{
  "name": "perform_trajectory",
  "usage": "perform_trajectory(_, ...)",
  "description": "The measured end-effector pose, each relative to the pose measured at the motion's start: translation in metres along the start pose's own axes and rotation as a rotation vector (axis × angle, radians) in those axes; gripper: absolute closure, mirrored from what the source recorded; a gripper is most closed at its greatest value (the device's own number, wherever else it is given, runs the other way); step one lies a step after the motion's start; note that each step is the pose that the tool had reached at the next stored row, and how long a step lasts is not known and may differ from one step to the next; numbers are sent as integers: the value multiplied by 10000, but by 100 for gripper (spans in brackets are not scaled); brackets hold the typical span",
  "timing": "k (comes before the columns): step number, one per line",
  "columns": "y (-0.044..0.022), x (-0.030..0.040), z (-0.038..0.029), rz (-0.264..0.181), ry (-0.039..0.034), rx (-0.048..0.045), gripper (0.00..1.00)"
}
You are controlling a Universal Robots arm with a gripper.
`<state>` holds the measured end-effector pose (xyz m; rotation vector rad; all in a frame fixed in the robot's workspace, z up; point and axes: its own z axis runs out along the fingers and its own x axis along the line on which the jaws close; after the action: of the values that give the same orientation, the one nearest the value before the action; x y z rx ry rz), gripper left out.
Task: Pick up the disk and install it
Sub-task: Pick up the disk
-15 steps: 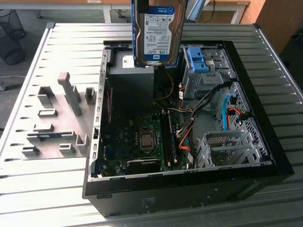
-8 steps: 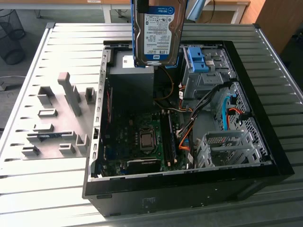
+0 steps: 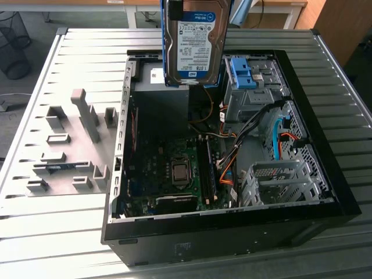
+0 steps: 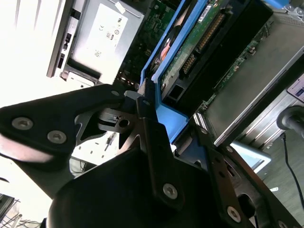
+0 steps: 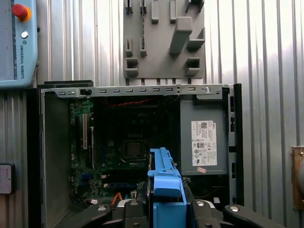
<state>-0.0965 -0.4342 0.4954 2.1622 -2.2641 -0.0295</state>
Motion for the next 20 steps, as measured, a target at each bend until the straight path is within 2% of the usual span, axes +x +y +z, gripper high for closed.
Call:
perform_trajectory(12, -9, 186, 1, 0, 2, -1, 64)
perform_trajectory(20, -9, 197, 2, 0, 1, -1, 64)
